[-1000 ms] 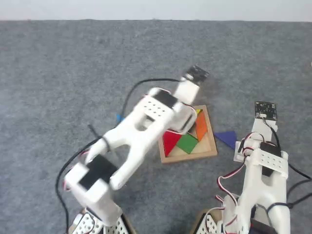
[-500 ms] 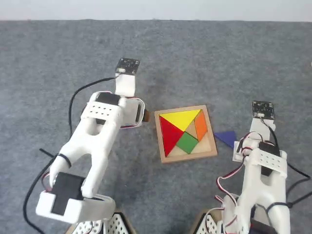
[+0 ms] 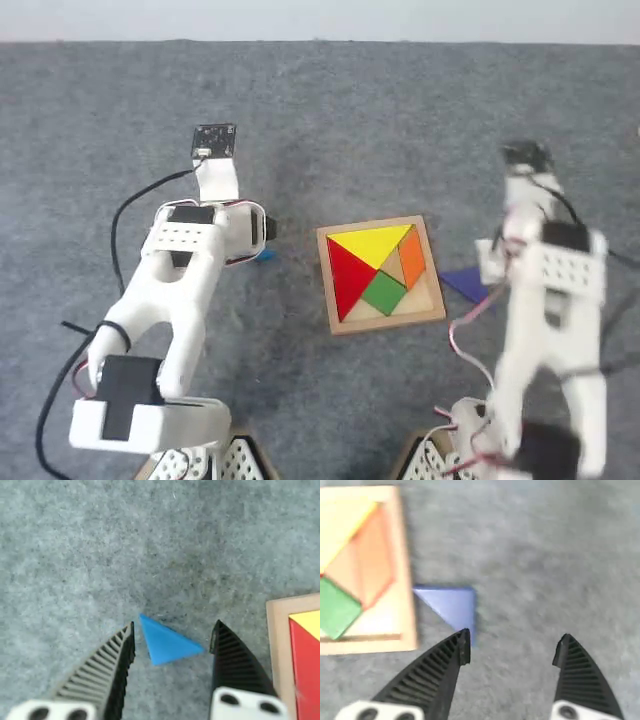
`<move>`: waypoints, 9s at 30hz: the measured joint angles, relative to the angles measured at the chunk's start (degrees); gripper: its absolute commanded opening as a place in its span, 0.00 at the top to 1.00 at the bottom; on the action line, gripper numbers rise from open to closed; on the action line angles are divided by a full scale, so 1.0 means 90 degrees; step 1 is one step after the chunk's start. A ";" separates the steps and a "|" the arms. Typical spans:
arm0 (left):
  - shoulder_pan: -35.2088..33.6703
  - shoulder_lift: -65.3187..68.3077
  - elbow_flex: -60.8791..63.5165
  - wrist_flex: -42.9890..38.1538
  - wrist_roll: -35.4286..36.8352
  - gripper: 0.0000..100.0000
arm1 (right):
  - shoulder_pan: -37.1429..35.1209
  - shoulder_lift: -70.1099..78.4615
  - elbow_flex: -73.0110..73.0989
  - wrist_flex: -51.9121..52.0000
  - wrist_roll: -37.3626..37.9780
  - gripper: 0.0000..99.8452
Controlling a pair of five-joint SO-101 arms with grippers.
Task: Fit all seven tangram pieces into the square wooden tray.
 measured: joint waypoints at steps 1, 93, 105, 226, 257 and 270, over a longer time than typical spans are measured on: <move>0.0000 0.0000 0.0000 0.0000 0.0000 0.77 | -0.0215 0.0371 -0.0215 0.0068 0.0078 0.72; -0.0020 0.0000 0.0020 -0.0029 -0.0088 0.77 | -0.1065 0.3009 -0.1436 0.0000 0.3038 0.73; -0.0020 0.0000 0.0020 -0.0029 -0.0098 0.77 | -0.1065 0.3057 -0.1446 -0.0694 0.3516 0.72; -0.0020 0.0000 0.0059 -0.0029 -0.0342 0.77 | -0.0625 0.1875 -0.0723 -0.0225 -0.3282 0.91; -0.0020 0.0000 0.0059 -0.0029 -0.0342 0.77 | -0.0791 0.3927 -0.1602 -0.1104 -0.2764 0.79; -0.0020 0.0000 0.0059 -0.0029 -0.0342 0.77 | -0.0772 0.4044 -0.1797 -0.1094 -0.2335 0.93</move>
